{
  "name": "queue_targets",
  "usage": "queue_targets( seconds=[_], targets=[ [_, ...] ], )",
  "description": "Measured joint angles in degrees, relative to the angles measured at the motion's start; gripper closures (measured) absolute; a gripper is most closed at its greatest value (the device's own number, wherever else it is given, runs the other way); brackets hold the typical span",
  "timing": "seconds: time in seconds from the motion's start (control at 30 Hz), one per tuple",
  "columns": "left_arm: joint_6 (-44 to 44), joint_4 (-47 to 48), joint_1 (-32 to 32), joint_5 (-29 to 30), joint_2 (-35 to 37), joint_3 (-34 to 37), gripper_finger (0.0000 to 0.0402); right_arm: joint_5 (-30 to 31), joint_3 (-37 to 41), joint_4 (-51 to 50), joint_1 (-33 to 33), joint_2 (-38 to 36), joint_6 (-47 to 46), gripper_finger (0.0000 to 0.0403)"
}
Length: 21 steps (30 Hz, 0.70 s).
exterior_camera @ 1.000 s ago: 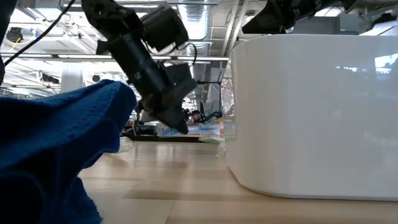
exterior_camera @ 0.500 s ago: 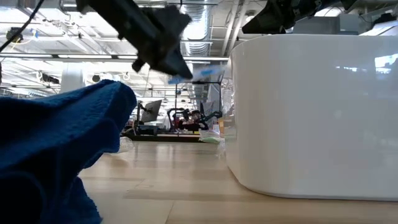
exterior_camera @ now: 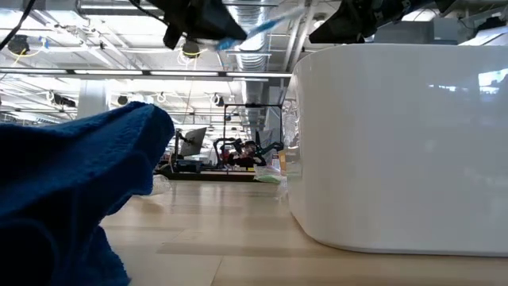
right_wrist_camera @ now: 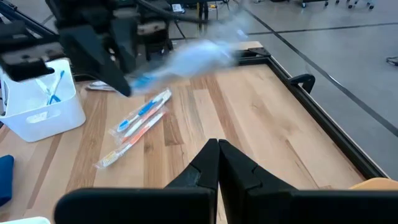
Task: Pick & Place Toothbrushes
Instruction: Put the blue toothbrush into the left white bin
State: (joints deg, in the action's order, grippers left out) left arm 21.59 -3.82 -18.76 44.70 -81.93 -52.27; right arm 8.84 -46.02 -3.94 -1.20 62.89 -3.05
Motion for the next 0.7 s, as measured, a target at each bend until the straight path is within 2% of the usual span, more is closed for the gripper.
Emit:
queue_targets(
  seconds=[0.43,0.6,0.7],
  targets=[
    [-14.22,-18.94,-4.49,-0.61,-0.02,0.13,0.0389,-0.02,0.02,6.15,0.05,0.0,-1.24,0.0403],
    [-20.93,-36.18,-5.31,-4.76,-0.02,4.89,0.0389,-0.37,0.01,6.49,0.07,0.0,-2.36,0.0403],
    [-22.97,-46.46,-5.31,-7.65,-0.02,9.24,0.0389,-2.78,0.02,7.84,0.08,0.01,-3.02,0.0403]
  ],
)
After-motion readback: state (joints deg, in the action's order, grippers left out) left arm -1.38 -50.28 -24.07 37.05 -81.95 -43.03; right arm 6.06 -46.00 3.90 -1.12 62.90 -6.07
